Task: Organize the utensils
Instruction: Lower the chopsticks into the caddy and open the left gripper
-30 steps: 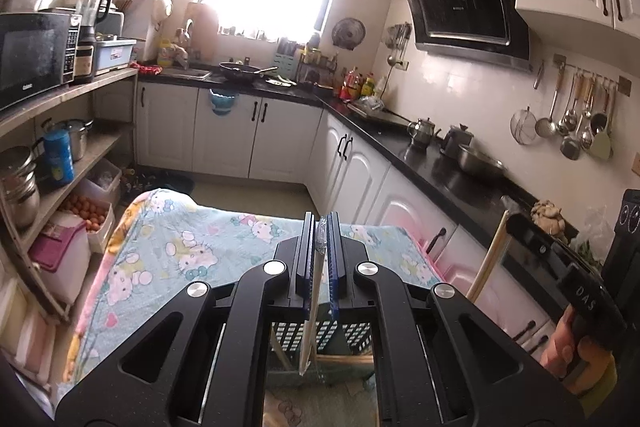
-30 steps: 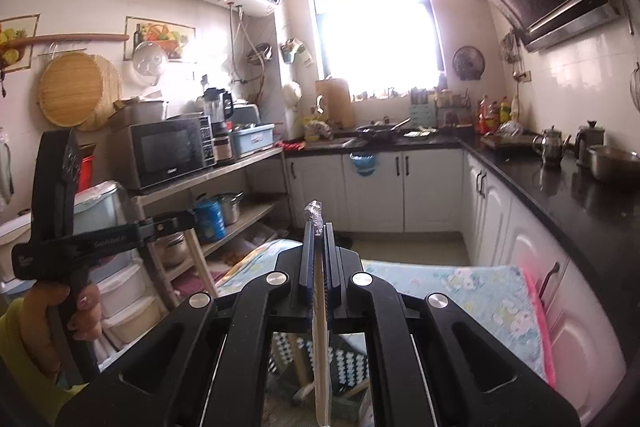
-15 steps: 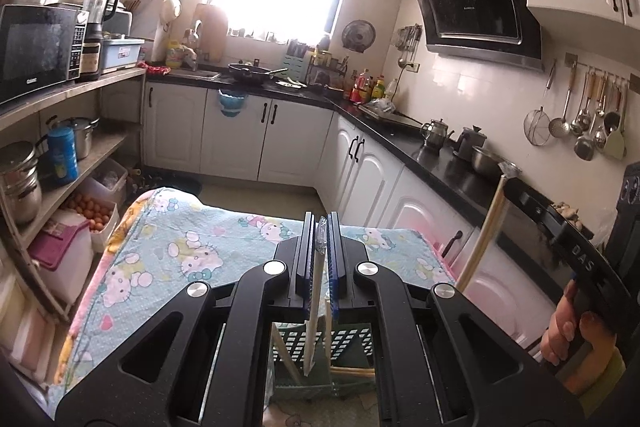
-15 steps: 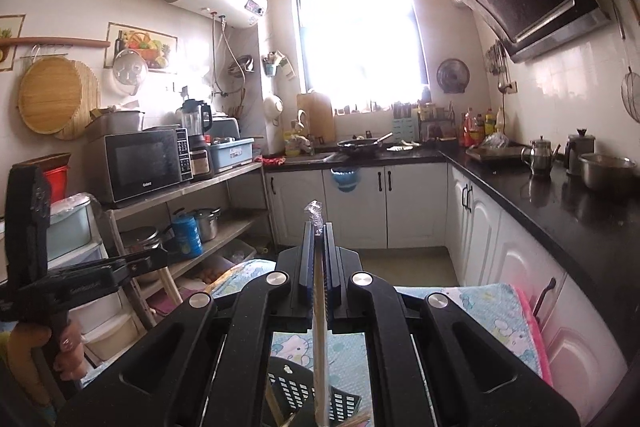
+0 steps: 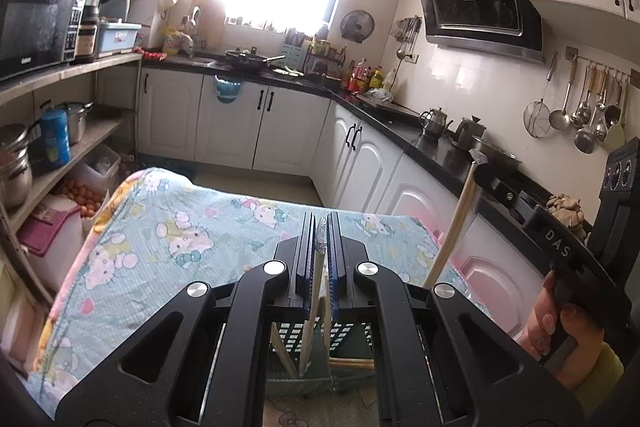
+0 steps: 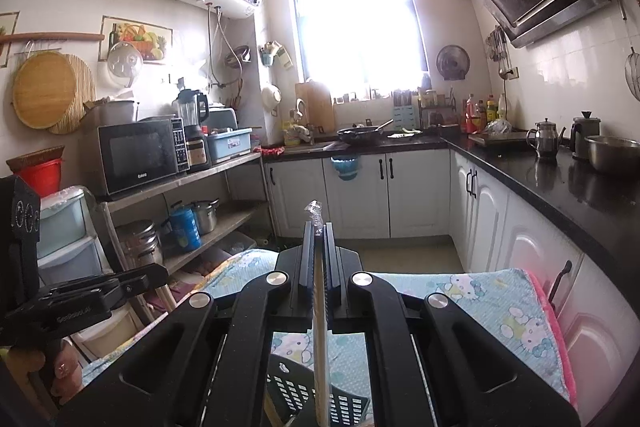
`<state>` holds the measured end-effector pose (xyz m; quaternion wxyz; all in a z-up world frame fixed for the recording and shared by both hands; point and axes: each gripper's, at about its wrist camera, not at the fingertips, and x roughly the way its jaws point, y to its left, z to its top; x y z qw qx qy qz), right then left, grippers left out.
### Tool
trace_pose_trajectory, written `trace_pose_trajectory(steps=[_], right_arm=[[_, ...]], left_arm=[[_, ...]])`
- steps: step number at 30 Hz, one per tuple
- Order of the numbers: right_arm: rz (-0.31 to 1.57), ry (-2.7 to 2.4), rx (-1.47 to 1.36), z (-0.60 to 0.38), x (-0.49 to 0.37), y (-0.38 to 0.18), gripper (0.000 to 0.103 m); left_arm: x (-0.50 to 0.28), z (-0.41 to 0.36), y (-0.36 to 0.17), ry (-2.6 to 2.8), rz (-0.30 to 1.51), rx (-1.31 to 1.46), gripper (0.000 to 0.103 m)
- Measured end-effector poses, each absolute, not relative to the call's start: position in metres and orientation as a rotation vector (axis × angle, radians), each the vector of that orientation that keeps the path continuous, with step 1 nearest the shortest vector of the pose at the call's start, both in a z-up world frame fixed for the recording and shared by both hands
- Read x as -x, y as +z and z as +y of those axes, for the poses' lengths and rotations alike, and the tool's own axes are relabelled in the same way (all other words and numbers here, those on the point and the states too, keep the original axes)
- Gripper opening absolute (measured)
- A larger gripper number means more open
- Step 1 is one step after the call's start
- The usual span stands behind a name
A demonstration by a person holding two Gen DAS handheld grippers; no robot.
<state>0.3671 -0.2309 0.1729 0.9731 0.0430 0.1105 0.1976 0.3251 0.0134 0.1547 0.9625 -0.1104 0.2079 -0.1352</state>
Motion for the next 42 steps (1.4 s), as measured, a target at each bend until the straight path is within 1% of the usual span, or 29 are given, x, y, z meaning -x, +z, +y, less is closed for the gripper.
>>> trace_pose_trajectory(steps=[17, 30, 42], right_arm=[[0.319, 0.363, -0.064, -0.222, -0.389, 0.125, 0.004], [0.365, 0.366, -0.043, -0.224, -0.381, 0.108, 0.004], [0.425, 0.36, -0.074, -0.246, -0.362, 0.101, 0.005]], left_arm=[[-0.334, 0.013, 0.118, -0.282, 0.483, 0.247, 0.001], [-0.329, 0.019, 0.105, -0.265, 0.5, 0.254, 0.002], [-0.323, 0.022, 0.103, -0.245, 0.516, 0.267, 0.002]])
